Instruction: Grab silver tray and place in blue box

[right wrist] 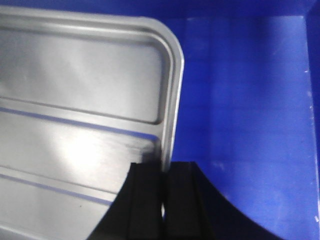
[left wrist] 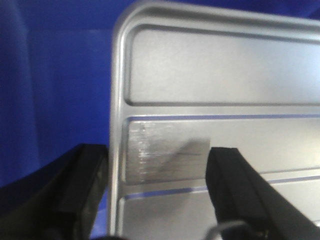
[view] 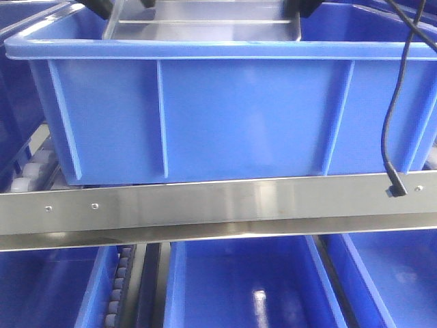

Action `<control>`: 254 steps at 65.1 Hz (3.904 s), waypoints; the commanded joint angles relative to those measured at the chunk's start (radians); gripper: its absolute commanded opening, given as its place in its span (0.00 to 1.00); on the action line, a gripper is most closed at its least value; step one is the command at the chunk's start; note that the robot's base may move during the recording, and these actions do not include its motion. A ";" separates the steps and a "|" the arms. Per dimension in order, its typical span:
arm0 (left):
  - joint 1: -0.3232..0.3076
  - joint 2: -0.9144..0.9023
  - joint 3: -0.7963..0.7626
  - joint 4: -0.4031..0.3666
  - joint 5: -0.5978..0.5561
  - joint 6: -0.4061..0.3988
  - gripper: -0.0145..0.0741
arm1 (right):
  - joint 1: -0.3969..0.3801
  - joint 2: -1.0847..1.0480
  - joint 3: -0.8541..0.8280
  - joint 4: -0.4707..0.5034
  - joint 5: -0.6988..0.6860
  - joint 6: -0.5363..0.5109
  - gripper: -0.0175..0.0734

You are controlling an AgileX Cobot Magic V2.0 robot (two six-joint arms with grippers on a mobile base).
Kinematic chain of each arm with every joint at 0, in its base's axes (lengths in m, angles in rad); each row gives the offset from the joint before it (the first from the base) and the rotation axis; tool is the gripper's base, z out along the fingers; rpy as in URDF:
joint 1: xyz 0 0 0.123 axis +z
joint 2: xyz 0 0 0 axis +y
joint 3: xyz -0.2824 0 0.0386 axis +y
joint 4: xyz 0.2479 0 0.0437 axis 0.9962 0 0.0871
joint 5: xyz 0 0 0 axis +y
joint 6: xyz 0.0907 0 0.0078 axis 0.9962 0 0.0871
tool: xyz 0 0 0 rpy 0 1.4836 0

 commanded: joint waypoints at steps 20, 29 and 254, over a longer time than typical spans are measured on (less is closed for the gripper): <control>-0.016 -0.050 -0.042 0.011 -0.150 0.004 0.58 | -0.080 -0.062 -0.042 -0.011 -0.084 -0.018 0.76; -0.016 -0.050 -0.042 0.011 -0.161 0.004 0.54 | -0.080 -0.062 -0.042 -0.011 -0.090 -0.018 0.71; -0.105 -1.465 1.577 0.005 -0.892 0.148 0.16 | -0.328 -1.784 1.686 0.083 -0.925 -0.371 0.25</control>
